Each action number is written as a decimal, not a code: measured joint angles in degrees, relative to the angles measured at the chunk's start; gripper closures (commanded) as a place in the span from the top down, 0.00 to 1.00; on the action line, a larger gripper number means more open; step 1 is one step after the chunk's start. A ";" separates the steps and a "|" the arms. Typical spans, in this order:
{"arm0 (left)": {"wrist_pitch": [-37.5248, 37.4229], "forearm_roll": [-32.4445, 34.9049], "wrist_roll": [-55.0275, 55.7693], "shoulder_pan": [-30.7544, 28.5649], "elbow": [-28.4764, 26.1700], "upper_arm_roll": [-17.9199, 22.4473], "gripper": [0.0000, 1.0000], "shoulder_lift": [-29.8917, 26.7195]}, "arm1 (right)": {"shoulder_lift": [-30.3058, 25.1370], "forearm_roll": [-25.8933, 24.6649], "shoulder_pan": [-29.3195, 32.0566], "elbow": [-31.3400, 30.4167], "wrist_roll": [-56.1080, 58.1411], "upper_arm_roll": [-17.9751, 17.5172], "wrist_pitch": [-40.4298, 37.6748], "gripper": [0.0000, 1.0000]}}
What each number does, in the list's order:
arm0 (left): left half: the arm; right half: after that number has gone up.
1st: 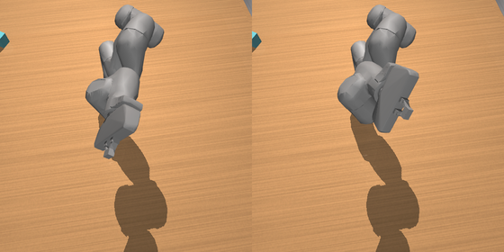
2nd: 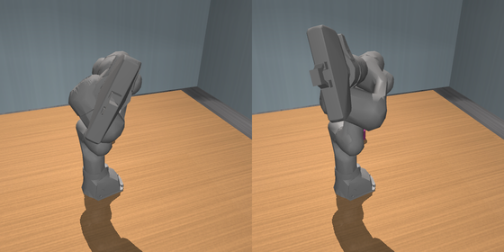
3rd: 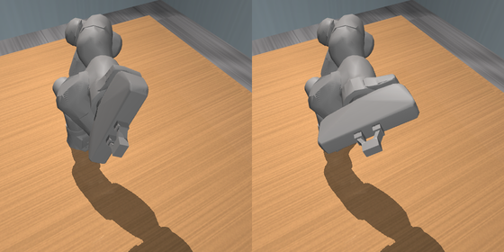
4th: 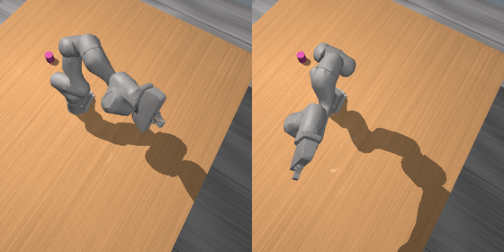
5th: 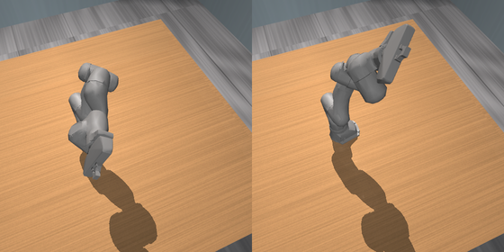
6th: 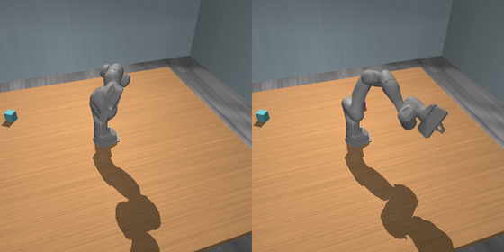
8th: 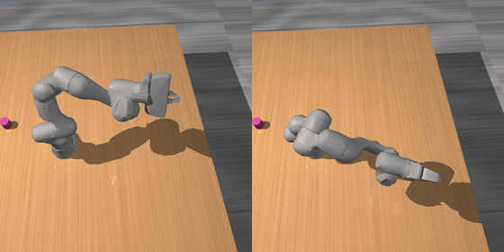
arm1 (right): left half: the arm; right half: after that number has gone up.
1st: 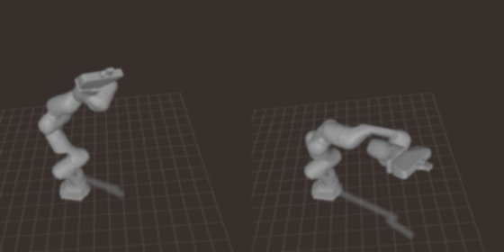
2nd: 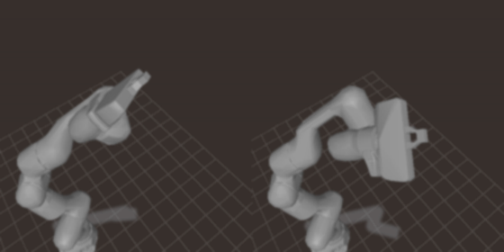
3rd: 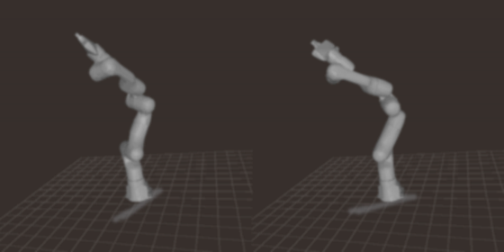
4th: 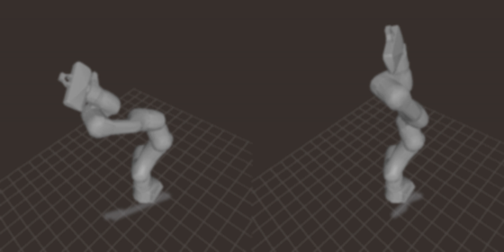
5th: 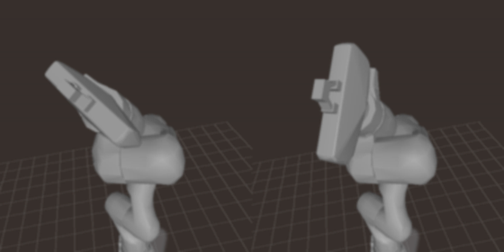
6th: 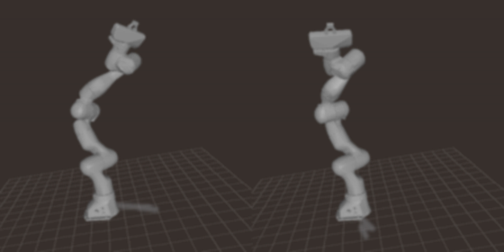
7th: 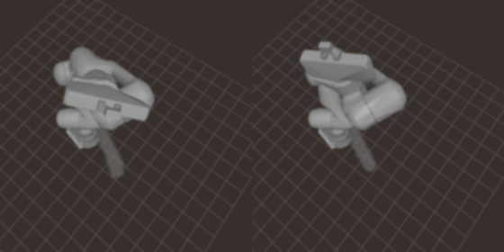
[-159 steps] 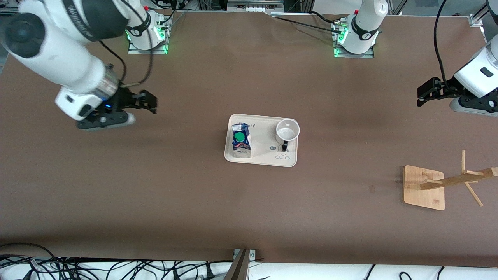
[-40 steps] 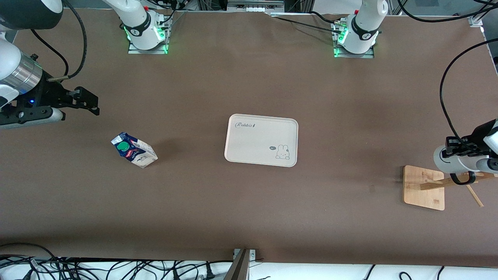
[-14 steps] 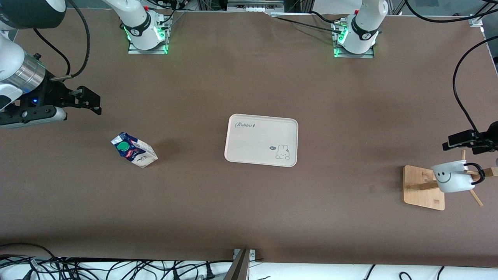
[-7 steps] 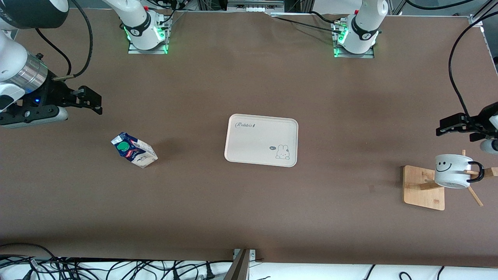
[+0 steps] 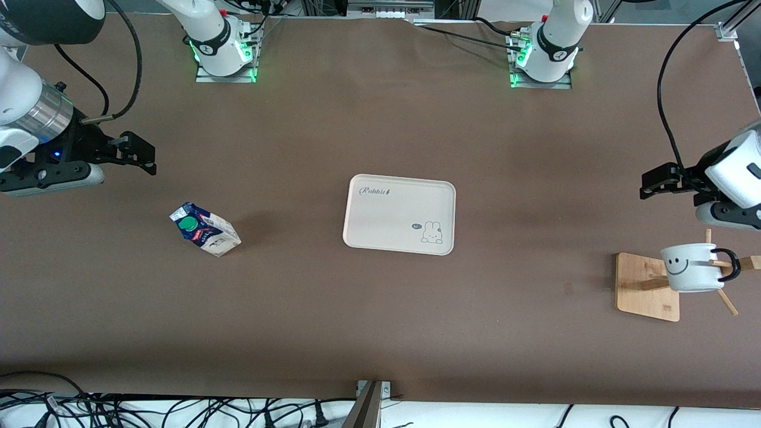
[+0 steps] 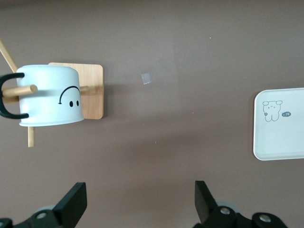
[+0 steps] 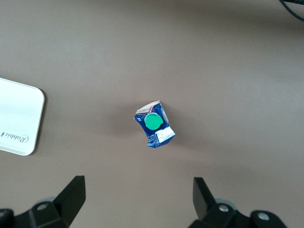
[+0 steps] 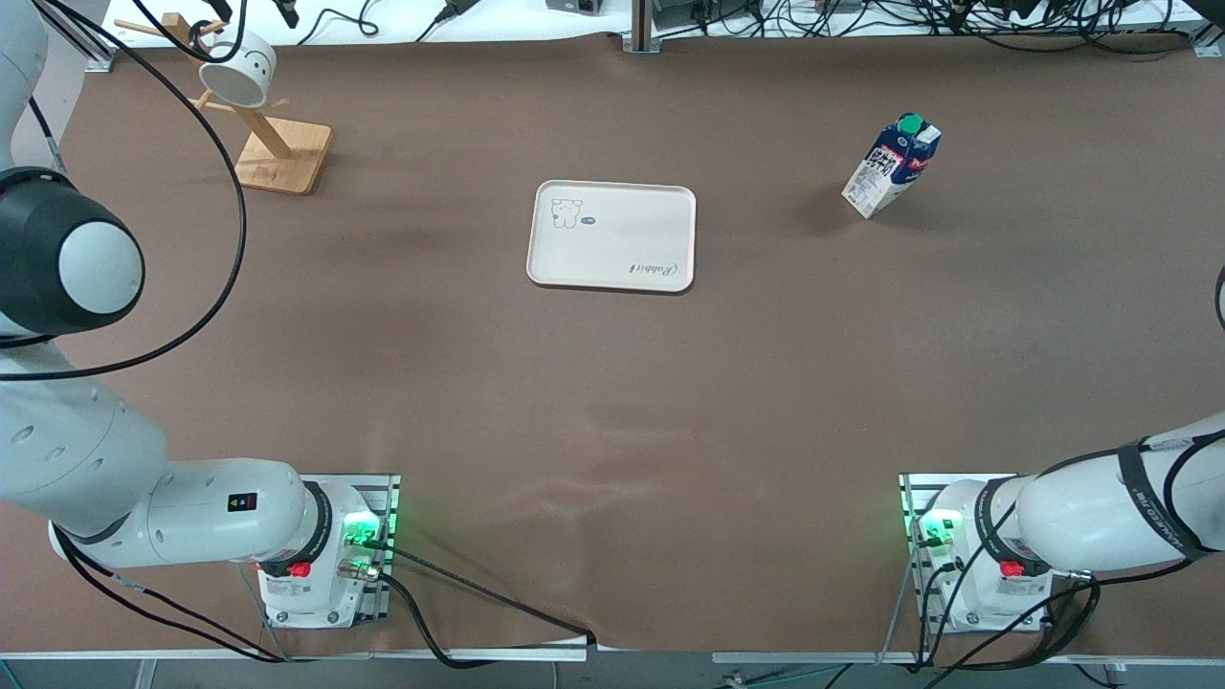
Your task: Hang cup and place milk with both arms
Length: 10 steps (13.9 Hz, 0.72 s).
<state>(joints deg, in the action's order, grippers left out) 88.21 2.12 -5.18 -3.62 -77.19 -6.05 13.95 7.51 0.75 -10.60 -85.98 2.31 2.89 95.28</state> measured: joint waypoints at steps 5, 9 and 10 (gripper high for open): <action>11.62 -0.01 0.06 6.23 -18.06 7.08 1.00 -13.58 | 0.03 -0.01 -0.01 -0.01 0.00 0.05 0.00 1.00; 12.15 -0.01 0.07 6.81 -21.85 7.78 1.00 -16.15 | 0.02 -0.01 -0.02 -0.01 0.00 0.05 0.00 1.00; 12.14 -0.01 0.07 6.81 -22.04 7.84 1.00 -16.04 | 0.02 -0.01 -0.02 -0.01 0.00 0.06 0.00 1.00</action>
